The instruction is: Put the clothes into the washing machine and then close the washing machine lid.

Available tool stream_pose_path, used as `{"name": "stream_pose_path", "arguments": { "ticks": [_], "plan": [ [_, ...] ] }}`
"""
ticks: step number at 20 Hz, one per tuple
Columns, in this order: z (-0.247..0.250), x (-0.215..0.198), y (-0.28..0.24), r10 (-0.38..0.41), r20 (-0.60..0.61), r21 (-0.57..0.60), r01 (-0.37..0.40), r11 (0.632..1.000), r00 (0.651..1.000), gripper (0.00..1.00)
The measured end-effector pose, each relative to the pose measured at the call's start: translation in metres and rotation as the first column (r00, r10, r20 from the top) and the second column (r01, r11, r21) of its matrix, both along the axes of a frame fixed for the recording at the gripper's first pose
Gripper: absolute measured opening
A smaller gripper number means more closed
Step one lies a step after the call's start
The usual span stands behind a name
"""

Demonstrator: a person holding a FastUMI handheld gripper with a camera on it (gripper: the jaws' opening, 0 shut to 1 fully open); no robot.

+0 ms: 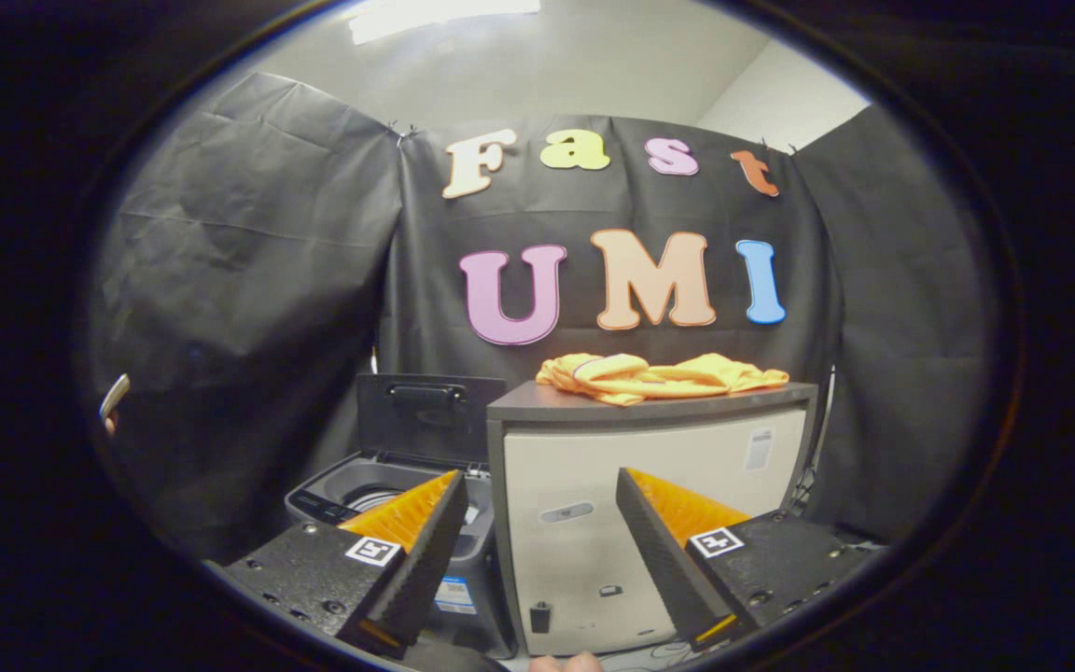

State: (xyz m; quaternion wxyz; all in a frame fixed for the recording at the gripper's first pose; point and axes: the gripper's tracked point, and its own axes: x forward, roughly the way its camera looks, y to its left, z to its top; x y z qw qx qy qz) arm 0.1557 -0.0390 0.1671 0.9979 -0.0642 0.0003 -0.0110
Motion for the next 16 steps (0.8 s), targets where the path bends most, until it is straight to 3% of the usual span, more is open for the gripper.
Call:
{"name": "stream_pose_path", "arguments": {
  "ticks": [6,13,16],
  "plan": [
    [0.034,0.048,-0.025,-0.041,-0.028,-0.046,0.039,0.998,0.999,0.97],
    [0.067,0.118,-0.055,-0.067,-0.091,0.001,0.067,0.998,0.994,0.97],
    [0.083,0.145,-0.079,-0.117,-0.105,-0.073,0.109,0.991,0.988,0.97]
  ]
}}
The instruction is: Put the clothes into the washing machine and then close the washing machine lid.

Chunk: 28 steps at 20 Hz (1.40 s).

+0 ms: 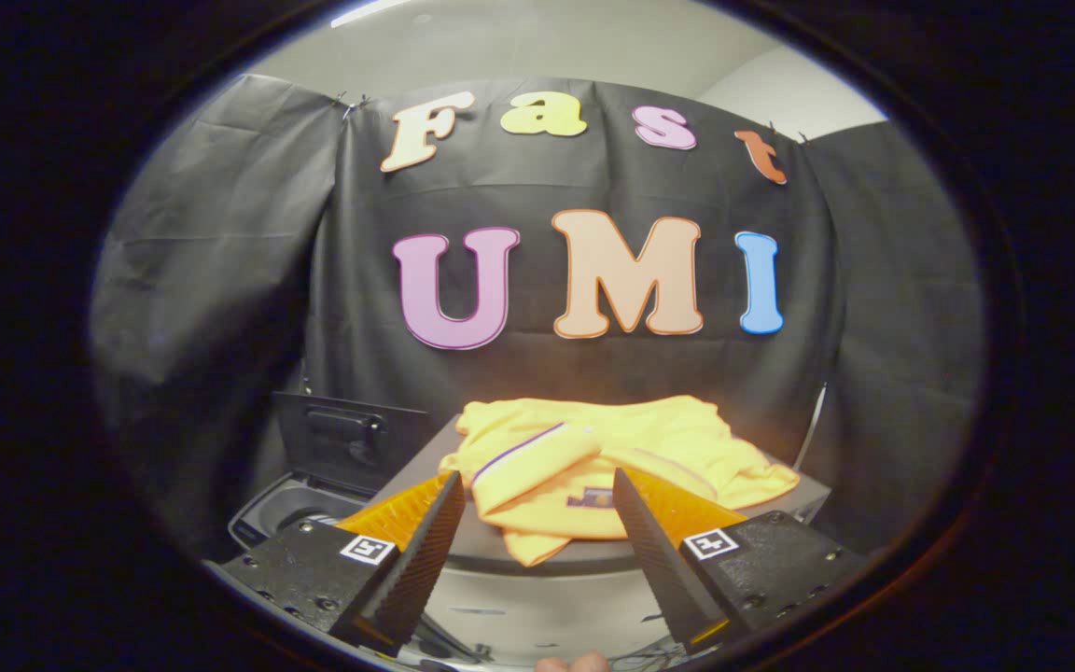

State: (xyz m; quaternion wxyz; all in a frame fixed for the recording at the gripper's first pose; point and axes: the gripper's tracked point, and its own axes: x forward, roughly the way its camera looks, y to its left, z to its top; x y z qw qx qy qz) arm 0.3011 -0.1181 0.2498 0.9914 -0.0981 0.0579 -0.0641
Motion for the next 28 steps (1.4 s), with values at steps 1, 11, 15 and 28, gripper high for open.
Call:
{"name": "stream_pose_path", "arguments": {
  "ticks": [1,11,15,28],
  "plan": [
    [0.003,0.009,-0.008,-0.014,-0.011,-0.018,0.013,1.0,1.0,0.97],
    [0.002,0.091,-0.045,-0.035,-0.135,0.059,0.043,0.997,0.99,0.97],
    [-0.025,0.107,-0.063,-0.054,-0.23,0.03,0.063,0.998,0.972,0.97],
    [-0.063,0.116,-0.059,-0.055,-0.368,0.031,0.072,0.997,0.928,0.15]
  ]
}}
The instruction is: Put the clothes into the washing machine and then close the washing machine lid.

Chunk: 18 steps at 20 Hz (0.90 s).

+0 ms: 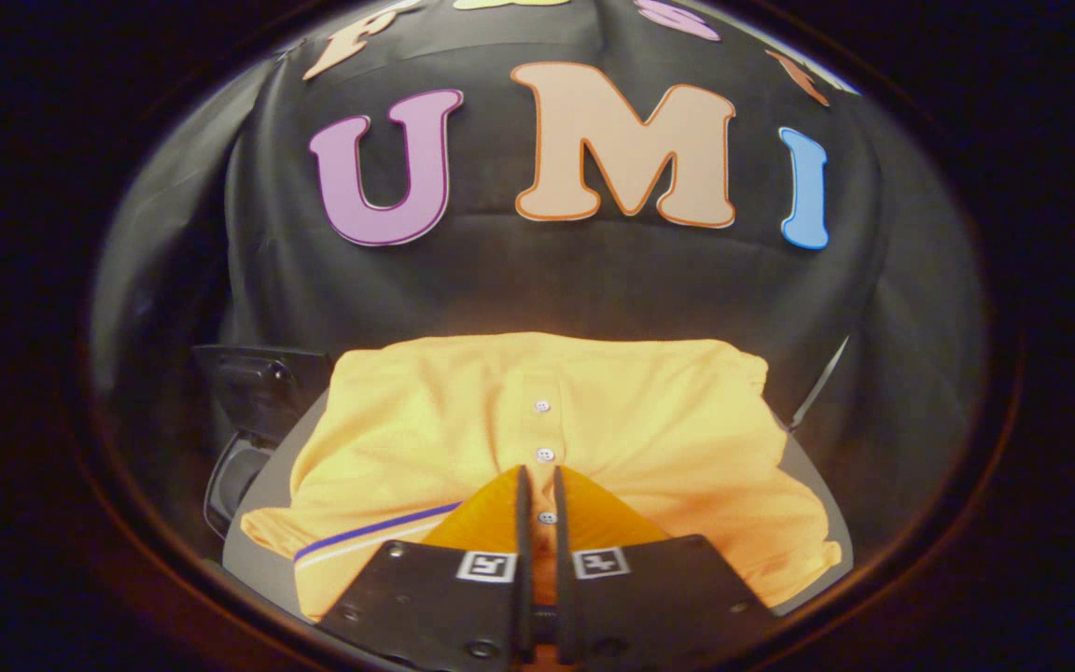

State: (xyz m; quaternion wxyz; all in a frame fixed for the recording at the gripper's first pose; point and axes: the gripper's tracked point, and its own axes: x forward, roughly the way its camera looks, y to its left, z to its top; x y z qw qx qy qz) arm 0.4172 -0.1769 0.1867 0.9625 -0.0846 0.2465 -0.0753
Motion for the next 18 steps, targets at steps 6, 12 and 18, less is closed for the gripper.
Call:
{"name": "stream_pose_path", "arguments": {
  "ticks": [6,12,18],
  "plan": [
    [0.028,0.002,0.036,-0.009,0.078,0.233,-0.009,0.972,0.997,0.0],
    [0.032,-0.006,0.033,-0.001,-0.009,0.048,0.002,0.999,1.0,0.0],
    [0.018,-0.008,0.023,-0.04,-0.053,0.018,0.041,0.999,0.998,0.78]
  ]
}}
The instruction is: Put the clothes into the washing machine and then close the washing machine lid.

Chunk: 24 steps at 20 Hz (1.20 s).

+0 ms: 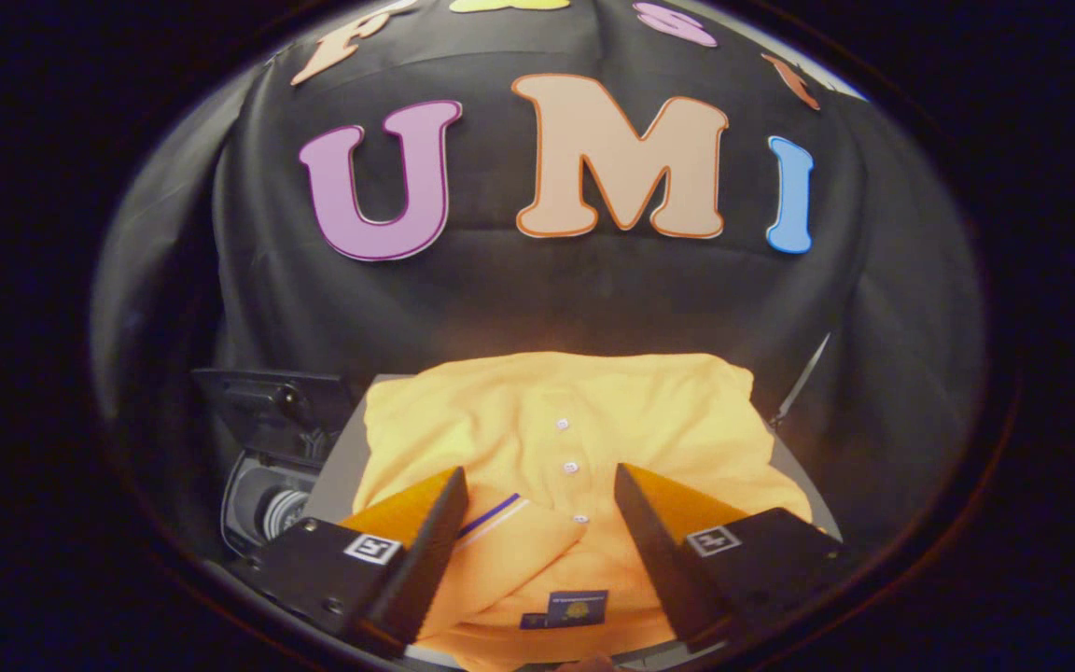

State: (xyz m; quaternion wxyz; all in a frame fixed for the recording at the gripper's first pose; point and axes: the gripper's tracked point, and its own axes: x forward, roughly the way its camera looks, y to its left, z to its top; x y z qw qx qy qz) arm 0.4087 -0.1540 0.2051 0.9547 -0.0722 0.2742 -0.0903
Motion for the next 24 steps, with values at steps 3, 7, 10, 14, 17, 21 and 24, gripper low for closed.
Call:
{"name": "stream_pose_path", "arguments": {
  "ticks": [3,7,10,14,17,21,24],
  "plan": [
    [-0.012,0.001,-0.002,-0.011,-0.014,0.025,0.012,1.0,1.0,0.98],
    [-0.028,0.002,-0.005,-0.055,-0.031,0.107,0.059,0.993,0.998,0.99],
    [-0.027,0.002,-0.006,-0.066,-0.03,0.104,0.069,0.992,0.997,0.47],
    [-0.017,0.005,-0.001,-0.091,0.028,0.111,0.087,0.99,0.995,0.08],
    [-0.004,0.004,0.022,-0.077,0.068,0.174,0.064,0.983,0.995,0.03],
    [0.017,0.006,0.058,-0.042,0.096,0.192,0.023,0.981,0.995,0.03],
    [0.017,0.005,0.103,0.009,0.093,0.228,-0.03,0.973,0.996,0.03]
  ]
}}
